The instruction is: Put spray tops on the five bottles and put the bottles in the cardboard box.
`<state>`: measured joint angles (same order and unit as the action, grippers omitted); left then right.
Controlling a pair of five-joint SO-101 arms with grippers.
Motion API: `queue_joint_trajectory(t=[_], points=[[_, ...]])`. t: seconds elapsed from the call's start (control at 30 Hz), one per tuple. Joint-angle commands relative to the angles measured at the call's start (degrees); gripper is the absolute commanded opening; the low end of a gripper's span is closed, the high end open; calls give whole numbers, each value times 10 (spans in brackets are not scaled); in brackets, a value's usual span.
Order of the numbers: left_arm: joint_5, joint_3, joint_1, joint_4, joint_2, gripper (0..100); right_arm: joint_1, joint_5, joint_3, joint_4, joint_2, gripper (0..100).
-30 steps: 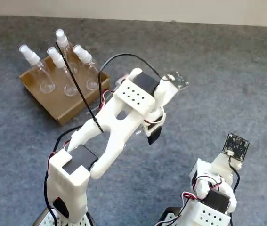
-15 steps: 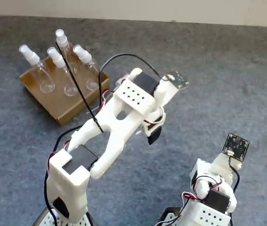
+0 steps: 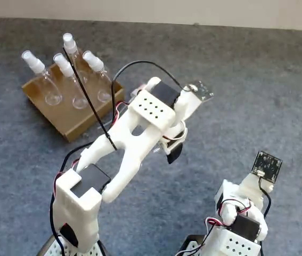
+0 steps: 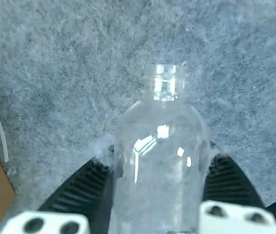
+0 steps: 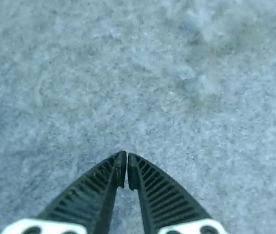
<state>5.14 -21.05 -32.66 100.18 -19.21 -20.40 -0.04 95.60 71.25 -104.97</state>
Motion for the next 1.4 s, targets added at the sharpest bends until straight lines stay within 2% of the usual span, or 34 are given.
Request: queue_joint_trajectory(t=[0.0, 0.93, 1.37], points=[[4, -8, 7, 6, 36, 140, 8, -4, 82, 5, -6, 5], [3, -8, 7, -6, 39, 140, 8, -4, 82, 5, -6, 5], [6, -1, 25, -3, 109, 140, 8, -4, 82, 5, -6, 5]])
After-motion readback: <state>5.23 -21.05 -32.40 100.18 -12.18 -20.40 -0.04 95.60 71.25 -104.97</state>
